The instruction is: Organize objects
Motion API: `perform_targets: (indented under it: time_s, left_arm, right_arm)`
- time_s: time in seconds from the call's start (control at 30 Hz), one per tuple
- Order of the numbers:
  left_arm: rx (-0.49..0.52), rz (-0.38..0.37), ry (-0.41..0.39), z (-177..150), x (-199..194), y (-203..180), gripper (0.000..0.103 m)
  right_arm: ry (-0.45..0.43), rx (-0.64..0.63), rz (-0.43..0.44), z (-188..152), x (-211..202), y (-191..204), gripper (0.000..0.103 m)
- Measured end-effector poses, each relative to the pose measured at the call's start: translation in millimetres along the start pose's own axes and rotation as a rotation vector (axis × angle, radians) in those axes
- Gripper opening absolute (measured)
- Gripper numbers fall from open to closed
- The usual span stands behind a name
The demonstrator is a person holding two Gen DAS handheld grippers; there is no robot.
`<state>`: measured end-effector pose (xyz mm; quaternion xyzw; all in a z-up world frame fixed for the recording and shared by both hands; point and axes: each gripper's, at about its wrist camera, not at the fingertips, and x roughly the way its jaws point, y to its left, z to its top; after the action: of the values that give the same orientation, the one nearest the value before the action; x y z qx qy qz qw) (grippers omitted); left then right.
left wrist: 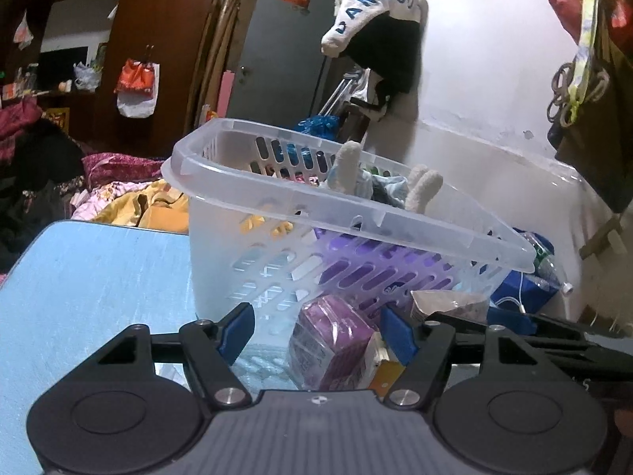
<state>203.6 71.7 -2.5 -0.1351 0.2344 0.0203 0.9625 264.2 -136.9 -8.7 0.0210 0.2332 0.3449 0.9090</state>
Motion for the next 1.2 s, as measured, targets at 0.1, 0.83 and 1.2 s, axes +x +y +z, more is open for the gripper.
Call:
perform_targets:
  time_s: [0.1,0.83,1.2]
  left_arm:
    - [-0.014,0.014,-0.001,-1,4,-1,0.071]
    - [0.003,-0.006,-0.01,-9,16,-23,0.051]
    - [0.054,0.009,-0.092,-9,-8,-21,0.033]
  right_arm:
    - [0.0,-0.017,-0.017,1,2,5,0.079]
    - [-0.074,0.008,-0.014,-8,-28,-12,0.075]
    - [-0.126,-0.027,0.012,-9,-42,-5,0.075]
